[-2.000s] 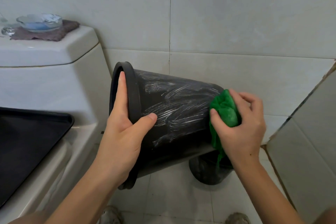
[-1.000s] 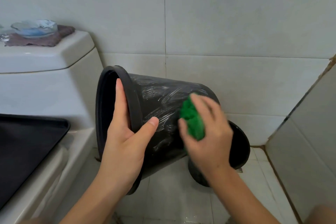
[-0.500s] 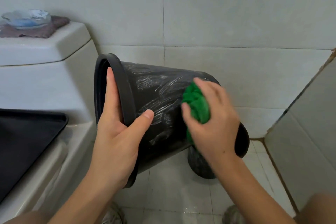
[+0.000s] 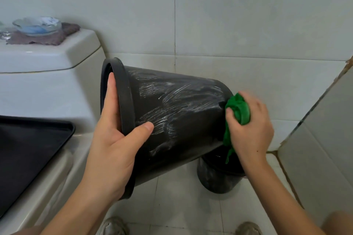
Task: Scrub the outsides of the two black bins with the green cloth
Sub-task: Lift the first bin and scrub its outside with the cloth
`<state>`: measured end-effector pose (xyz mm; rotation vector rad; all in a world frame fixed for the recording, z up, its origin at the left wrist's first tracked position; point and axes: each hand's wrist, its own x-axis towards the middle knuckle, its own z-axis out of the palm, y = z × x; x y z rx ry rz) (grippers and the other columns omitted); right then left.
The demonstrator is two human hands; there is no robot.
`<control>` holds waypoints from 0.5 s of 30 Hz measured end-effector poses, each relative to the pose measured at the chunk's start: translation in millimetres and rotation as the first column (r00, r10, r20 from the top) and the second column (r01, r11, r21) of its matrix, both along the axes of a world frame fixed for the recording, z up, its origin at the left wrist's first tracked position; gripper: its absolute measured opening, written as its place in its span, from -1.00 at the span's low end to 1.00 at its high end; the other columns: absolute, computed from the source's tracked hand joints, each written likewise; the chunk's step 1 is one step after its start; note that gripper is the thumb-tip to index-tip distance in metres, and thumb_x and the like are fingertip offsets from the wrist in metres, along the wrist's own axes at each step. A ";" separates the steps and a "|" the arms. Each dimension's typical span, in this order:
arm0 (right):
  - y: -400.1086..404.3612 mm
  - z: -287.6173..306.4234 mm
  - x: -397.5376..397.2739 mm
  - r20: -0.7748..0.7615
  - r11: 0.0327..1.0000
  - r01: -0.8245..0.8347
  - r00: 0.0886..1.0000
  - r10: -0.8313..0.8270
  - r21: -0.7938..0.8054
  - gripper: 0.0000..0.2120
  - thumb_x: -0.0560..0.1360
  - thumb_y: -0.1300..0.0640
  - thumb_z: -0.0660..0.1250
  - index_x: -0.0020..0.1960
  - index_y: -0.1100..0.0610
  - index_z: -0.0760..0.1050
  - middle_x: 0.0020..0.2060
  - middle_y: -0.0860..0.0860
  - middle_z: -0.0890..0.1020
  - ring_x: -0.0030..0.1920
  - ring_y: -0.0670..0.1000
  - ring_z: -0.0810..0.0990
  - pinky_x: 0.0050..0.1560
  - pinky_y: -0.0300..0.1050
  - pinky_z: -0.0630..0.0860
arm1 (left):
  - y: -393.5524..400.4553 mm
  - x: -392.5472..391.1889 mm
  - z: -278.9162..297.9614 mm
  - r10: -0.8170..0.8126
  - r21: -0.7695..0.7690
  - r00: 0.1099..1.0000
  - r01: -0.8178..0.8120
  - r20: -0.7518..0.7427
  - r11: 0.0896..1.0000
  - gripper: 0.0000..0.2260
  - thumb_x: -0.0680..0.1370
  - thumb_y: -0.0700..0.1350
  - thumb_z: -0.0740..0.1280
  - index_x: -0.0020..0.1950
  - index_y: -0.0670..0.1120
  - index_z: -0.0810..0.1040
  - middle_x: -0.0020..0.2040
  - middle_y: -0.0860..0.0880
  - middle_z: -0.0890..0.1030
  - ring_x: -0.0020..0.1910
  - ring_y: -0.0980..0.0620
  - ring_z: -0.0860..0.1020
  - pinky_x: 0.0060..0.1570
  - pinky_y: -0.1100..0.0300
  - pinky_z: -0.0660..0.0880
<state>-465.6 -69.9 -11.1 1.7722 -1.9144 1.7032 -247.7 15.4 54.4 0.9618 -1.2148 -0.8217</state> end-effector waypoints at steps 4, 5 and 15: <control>8.4 0.4 7.7 -0.229 0.984 -0.149 0.966 0.124 -0.098 -0.55 0.43 -0.02 0.32 0.29 0.07 0.54 0.14 0.03 0.59 0.04 -0.12 0.51 0.03 -0.48 0.33 | -0.4 3.7 4.7 0.007 -0.004 0.999 -0.007 -0.039 1.000 -0.15 0.43 -0.44 0.31 0.56 0.21 0.17 0.32 0.20 0.57 0.27 0.15 0.57 0.27 0.12 0.47; 5.8 1.1 2.5 -0.190 0.988 -0.124 0.976 0.105 -0.091 -0.54 0.43 -0.02 0.32 0.30 0.07 0.53 0.13 0.02 0.58 0.03 -0.15 0.48 0.01 -0.52 0.31 | 0.0 4.0 5.2 0.007 -0.010 0.999 -0.007 -0.036 1.000 -0.15 0.44 -0.44 0.31 0.56 0.21 0.17 0.33 0.19 0.56 0.28 0.14 0.56 0.29 0.11 0.45; 46.1 -0.5 52.5 -0.357 0.888 -0.392 0.886 0.295 -0.240 -0.53 0.45 0.03 0.39 0.33 0.05 0.43 0.19 0.14 0.59 0.15 0.10 0.60 0.15 -0.07 0.55 | -6.0 -4.3 -6.6 0.000 -0.026 0.999 0.001 0.046 1.000 -0.17 0.39 -0.07 0.42 0.58 0.20 0.10 0.45 0.17 0.45 0.42 0.13 0.43 0.46 -0.05 0.28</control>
